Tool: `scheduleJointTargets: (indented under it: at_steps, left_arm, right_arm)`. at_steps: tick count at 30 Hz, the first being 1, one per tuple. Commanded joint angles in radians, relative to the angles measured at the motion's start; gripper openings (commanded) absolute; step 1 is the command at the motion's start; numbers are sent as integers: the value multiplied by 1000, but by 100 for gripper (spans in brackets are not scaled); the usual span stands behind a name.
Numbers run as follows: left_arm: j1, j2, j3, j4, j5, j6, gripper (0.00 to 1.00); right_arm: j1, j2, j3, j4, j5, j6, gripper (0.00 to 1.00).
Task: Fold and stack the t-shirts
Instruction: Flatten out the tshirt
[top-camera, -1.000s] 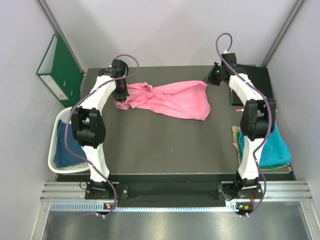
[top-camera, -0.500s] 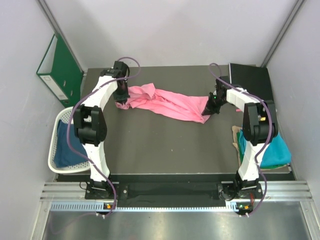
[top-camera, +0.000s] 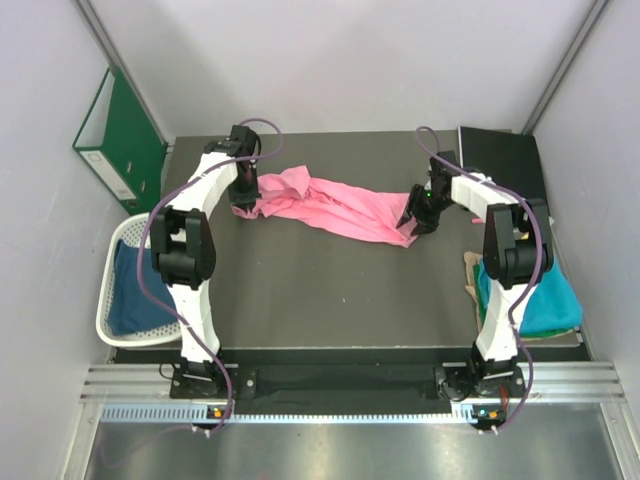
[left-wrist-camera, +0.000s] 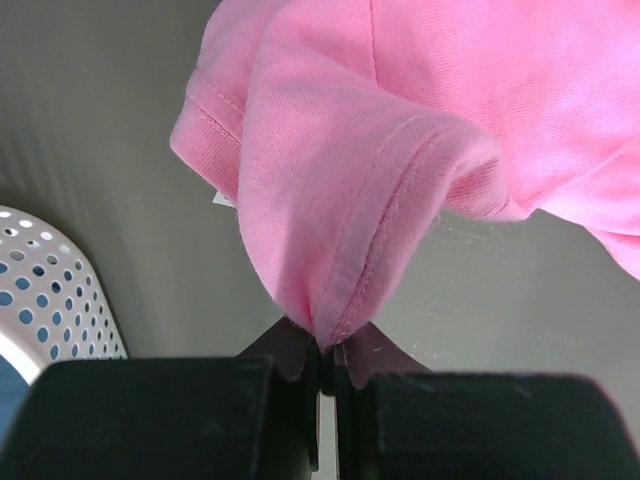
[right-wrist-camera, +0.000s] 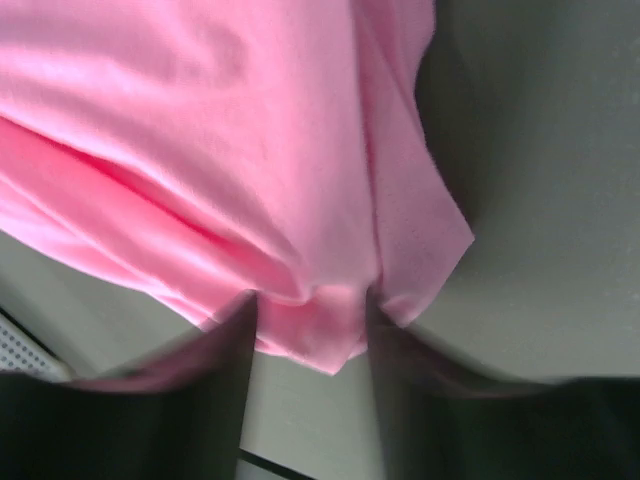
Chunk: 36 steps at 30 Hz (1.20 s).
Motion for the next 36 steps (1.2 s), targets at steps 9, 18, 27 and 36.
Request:
scheduleJointTargets:
  at_steps: [9, 18, 27, 36]
  left_arm:
    - [2, 6, 7, 9, 15, 10, 0]
    - [2, 5, -2, 12, 12, 13, 0]
    - [2, 2, -14, 14, 7, 13, 0]
    - [2, 2, -19, 17, 6, 13, 0]
  right_arm:
    - [-44, -202, -137, 126, -30, 96, 83]
    - [-114, -219, -318, 347, -192, 262, 72]
    - [-122, -235, -373, 477, -274, 360, 68]
    - [-127, -236, -363, 466, -303, 371, 65]
